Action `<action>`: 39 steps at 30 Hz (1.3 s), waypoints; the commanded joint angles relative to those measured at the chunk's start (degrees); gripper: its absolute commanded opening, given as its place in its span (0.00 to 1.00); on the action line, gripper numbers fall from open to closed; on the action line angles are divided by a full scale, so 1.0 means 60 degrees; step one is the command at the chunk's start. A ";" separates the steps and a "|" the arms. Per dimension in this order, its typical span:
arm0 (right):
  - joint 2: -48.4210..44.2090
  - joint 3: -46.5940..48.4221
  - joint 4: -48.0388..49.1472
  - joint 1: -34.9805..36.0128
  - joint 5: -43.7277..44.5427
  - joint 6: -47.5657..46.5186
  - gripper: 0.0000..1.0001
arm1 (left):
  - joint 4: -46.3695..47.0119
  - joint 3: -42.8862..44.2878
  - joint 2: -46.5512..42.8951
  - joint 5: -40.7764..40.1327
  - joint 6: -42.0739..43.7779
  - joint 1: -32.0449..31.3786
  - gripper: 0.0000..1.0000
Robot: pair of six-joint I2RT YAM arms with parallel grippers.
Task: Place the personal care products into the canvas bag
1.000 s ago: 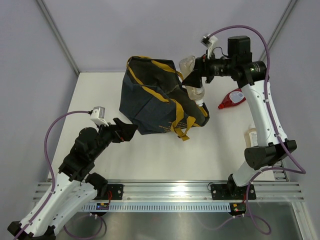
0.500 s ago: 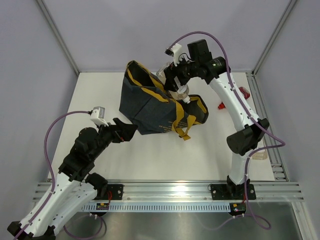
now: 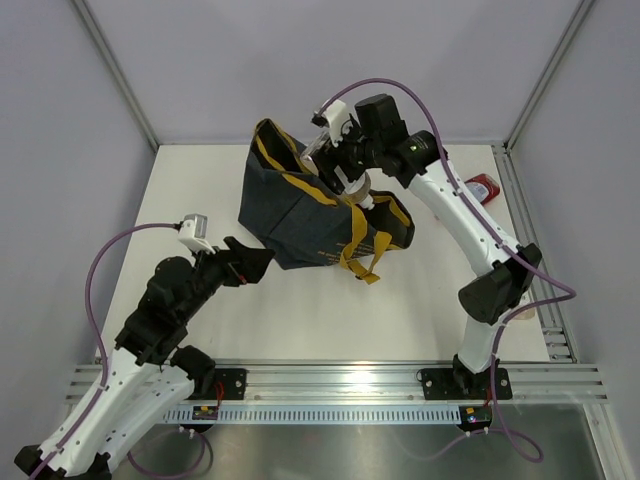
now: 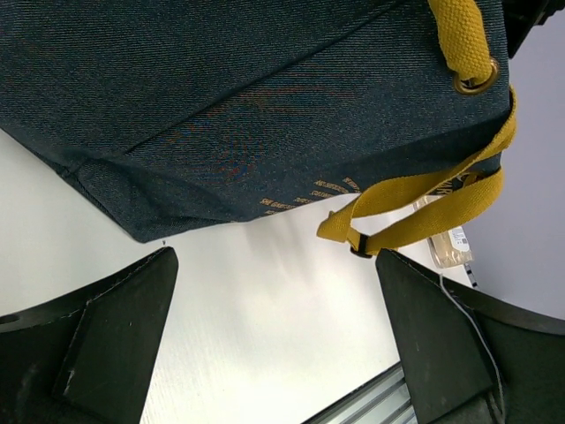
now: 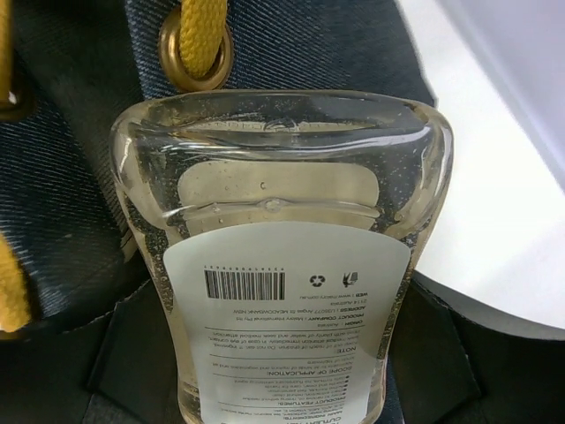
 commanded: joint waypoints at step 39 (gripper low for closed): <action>0.0327 0.1323 0.1380 0.0348 0.0680 0.0722 0.99 | -0.0195 -0.0270 -0.1292 -0.0365 -0.0287 0.0011 0.99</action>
